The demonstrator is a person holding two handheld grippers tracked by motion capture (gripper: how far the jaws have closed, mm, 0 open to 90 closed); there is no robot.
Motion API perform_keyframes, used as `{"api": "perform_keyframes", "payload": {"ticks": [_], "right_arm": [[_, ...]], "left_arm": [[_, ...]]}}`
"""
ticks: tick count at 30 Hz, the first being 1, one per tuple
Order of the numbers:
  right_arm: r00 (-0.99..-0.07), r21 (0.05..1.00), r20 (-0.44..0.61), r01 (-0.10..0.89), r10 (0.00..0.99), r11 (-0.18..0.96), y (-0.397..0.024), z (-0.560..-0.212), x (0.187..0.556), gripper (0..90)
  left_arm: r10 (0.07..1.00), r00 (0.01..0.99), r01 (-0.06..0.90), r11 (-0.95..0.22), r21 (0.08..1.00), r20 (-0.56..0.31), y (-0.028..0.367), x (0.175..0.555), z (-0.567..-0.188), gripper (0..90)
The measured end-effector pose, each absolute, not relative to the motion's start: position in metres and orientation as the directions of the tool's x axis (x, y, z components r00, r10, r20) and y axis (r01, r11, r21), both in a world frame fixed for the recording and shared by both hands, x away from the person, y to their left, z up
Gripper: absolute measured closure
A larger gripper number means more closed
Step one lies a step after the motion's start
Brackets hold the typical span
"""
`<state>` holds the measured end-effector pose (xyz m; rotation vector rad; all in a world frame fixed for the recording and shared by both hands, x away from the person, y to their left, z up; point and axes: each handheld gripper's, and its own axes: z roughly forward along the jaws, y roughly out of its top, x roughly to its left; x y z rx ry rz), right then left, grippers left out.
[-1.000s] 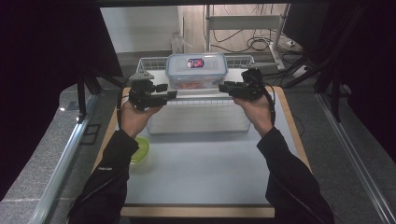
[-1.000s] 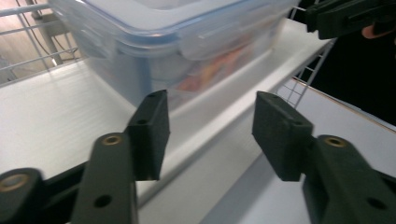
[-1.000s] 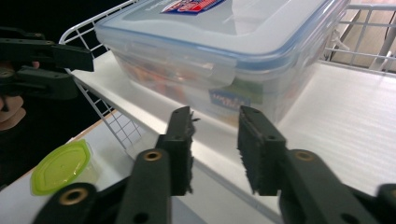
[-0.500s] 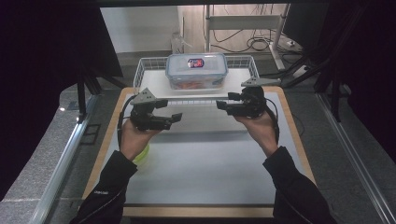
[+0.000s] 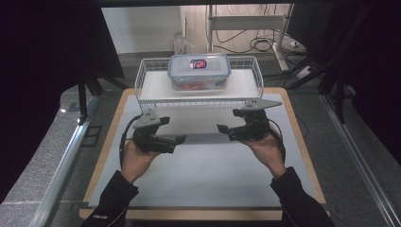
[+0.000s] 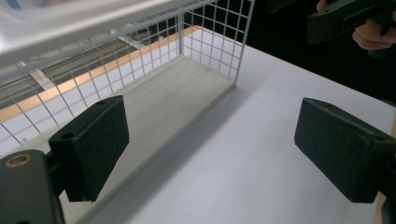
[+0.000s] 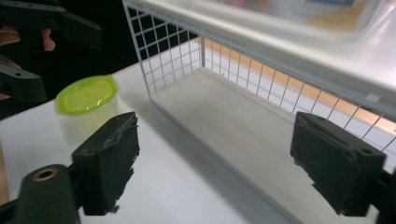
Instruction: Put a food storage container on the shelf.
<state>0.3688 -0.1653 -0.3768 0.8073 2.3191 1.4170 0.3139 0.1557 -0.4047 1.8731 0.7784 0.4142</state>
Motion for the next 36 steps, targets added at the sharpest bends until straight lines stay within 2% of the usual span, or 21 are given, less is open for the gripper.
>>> {"api": "perform_keyframes", "payload": {"ticks": [8,14,26,36], "right_arm": [[-0.802,0.869,0.007,0.3,0.597,0.394,-0.168,-0.401,0.355,4.4],[-0.803,0.863,-0.001,0.3,0.595,0.407,-0.171,-0.414,0.348,0.3],[-0.799,0.865,0.025,0.319,0.601,0.388,-0.179,-0.435,0.319,0.0],[-0.795,0.852,0.034,0.34,0.606,0.398,-0.19,-0.461,0.296,0.9]], "left_arm": [[0.68,0.731,0.327,-0.269,0.906,-0.062,0.154,0.298,-0.426,5.0],[0.697,0.715,0.333,-0.275,0.902,-0.052,0.16,0.283,-0.445,3.1],[0.697,0.716,0.283,-0.337,0.898,0.036,0.16,0.252,-0.475,2.4],[0.684,0.729,0.299,-0.342,0.891,0.018,0.159,0.238,-0.49,2.0]]}}
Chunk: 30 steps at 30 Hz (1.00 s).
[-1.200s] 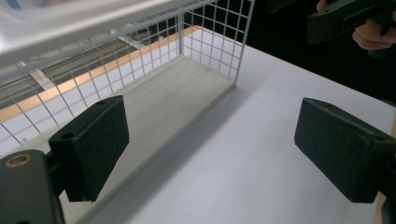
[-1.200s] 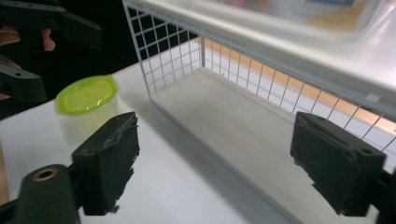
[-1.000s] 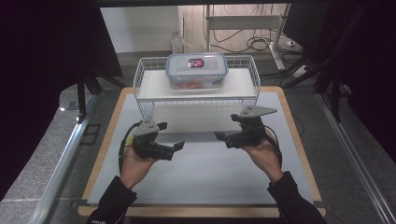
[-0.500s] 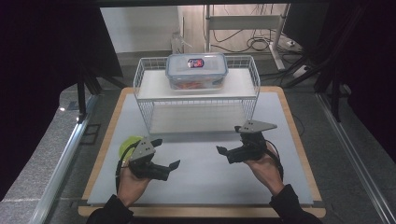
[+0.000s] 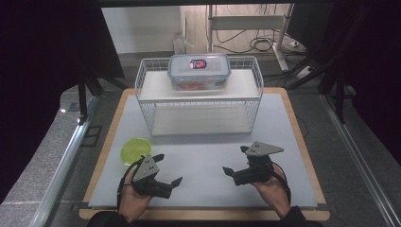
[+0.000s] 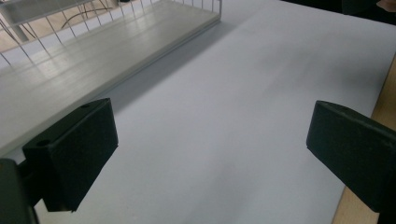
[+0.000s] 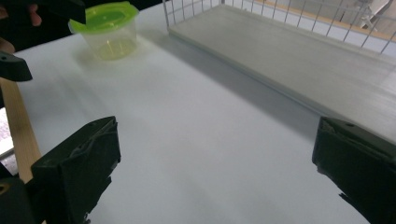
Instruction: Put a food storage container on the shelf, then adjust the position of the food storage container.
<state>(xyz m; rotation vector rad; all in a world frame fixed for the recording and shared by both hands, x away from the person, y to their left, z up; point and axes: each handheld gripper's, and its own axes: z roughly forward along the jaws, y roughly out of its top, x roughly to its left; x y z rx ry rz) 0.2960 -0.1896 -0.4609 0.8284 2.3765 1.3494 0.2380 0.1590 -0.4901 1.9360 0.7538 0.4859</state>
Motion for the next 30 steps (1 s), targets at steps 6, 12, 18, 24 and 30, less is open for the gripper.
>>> {"api": "perform_keyframes", "payload": {"ticks": [6,12,18,24,30], "right_arm": [[-0.798,0.839,0.025,0.344,0.602,0.421,-0.193,-0.472,0.286,1.0],[-0.8,0.819,0.031,0.364,0.599,0.444,-0.195,-0.484,0.278,1.0],[-0.8,0.787,0.056,0.403,0.598,0.466,-0.199,-0.498,0.274,1.0],[-0.793,0.784,0.074,0.421,0.605,0.456,-0.202,-0.501,0.277,1.0],[-0.791,0.783,0.073,0.422,0.607,0.456,-0.201,-0.502,0.279,1.1]], "left_arm": [[0.671,0.74,0.31,-0.386,0.869,0.033,0.156,0.231,-0.502,2.0],[0.669,0.741,0.329,-0.422,0.845,0.045,0.153,0.227,-0.511,2.0],[0.671,0.741,0.366,-0.446,0.817,0.035,0.153,0.229,-0.517,2.3],[0.681,0.732,0.38,-0.43,0.819,0.017,0.155,0.231,-0.514,3.1],[0.708,0.706,0.417,-0.441,0.795,0.022,0.162,0.238,-0.51,4.8]]}}
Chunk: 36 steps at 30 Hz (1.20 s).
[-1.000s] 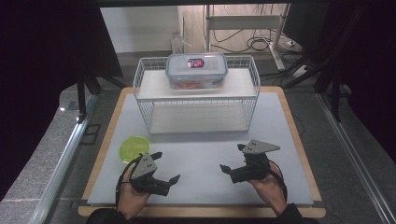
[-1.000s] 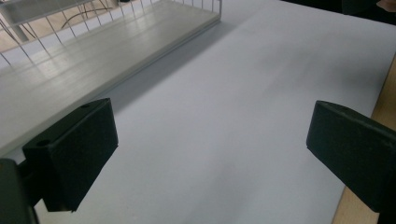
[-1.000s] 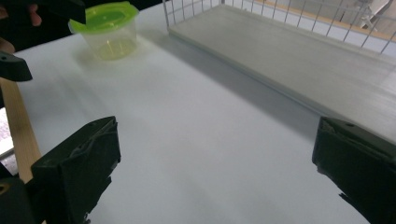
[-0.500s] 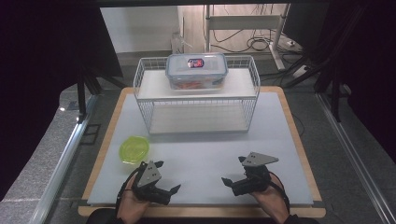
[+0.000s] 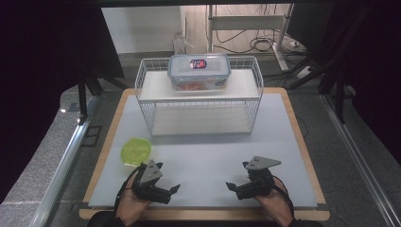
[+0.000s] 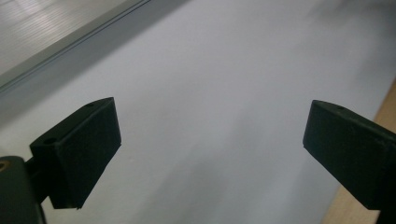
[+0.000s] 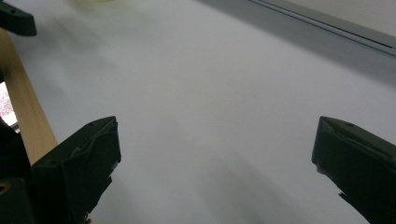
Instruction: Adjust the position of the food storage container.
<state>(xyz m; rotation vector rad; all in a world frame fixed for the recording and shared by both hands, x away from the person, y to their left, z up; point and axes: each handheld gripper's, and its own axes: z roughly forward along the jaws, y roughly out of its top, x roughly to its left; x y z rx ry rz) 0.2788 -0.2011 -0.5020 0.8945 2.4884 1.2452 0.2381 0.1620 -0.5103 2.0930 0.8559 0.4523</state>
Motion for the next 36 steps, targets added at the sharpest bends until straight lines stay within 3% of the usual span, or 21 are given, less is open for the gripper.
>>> {"api": "perform_keyframes", "payload": {"ticks": [5,7,8,10,16,26,36], "right_arm": [[-0.791,0.781,0.072,0.424,0.608,0.458,-0.2,-0.503,0.279,1.5],[-0.79,0.78,0.072,0.425,0.608,0.46,-0.201,-0.503,0.28,1.7],[-0.79,0.779,0.073,0.426,0.609,0.459,-0.201,-0.503,0.28,1.8],[-0.788,0.779,0.071,0.427,0.611,0.46,-0.201,-0.504,0.281,2.0],[-0.793,0.77,0.069,0.428,0.605,0.473,-0.199,-0.506,0.282,2.8],[-0.793,0.762,0.072,0.435,0.604,0.48,-0.199,-0.508,0.283,3.4],[-0.797,0.753,0.068,0.436,0.6,0.494,-0.198,-0.509,0.283,3.7]], "left_arm": [[0.731,0.683,0.424,-0.4,0.813,0.004,0.171,0.245,-0.502,16.9],[0.74,0.673,0.413,-0.399,0.819,0.021,0.177,0.248,-0.497,37.1],[0.742,0.67,0.416,-0.39,0.822,0.013,0.181,0.251,-0.495,37.1],[0.769,0.639,0.446,-0.376,0.812,0.005,0.193,0.262,-0.491,55.0],[0.85,0.527,0.481,-0.305,0.822,0.007,0.231,0.279,-0.482,87.8],[0.933,0.357,0.546,-0.165,0.822,-0.049,0.297,0.299,-0.494,89.9],[0.957,0.288,0.621,-0.152,0.769,-0.043,0.313,0.306,-0.515,89.7]]}}
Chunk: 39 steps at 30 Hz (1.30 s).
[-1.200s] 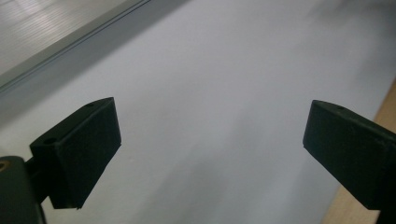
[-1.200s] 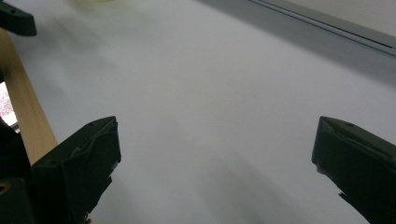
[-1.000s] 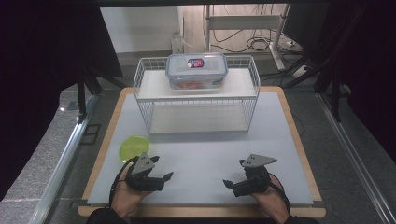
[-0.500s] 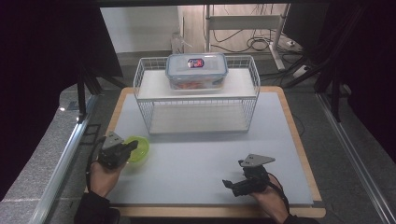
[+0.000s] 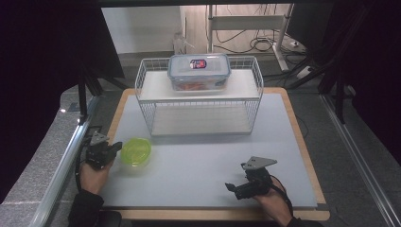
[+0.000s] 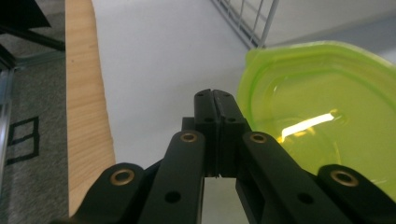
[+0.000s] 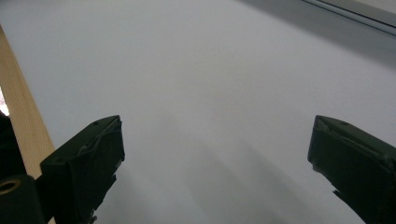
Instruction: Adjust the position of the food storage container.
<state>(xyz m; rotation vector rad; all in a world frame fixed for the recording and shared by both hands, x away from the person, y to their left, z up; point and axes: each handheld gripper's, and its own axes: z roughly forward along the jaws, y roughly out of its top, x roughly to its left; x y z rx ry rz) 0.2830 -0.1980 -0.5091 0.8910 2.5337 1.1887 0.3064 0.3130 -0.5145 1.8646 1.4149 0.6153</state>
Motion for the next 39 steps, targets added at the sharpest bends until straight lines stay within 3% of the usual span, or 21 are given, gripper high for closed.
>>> {"api": "perform_keyframes", "payload": {"ticks": [13,21,28,39], "right_arm": [[-0.798,0.744,0.074,0.444,0.599,0.499,-0.197,-0.511,0.283,3.7],[-0.798,0.739,0.077,0.448,0.598,0.503,-0.197,-0.511,0.283,3.7],[-0.798,0.736,0.076,0.449,0.597,0.507,-0.197,-0.512,0.283,3.8],[-0.801,0.734,0.071,0.445,0.594,0.512,-0.196,-0.512,0.283,3.9]], "left_arm": [[0.94,0.338,0.646,-0.205,0.735,-0.035,0.296,0.306,-0.519,89.7],[0.94,0.332,0.687,-0.183,0.703,-0.081,0.303,0.308,-0.529,88.9],[0.912,0.368,0.698,-0.143,0.702,-0.18,0.315,0.303,-0.535,87.9],[0.889,0.413,0.707,-0.176,0.685,-0.198,0.308,0.303,-0.54,89.0]]}}
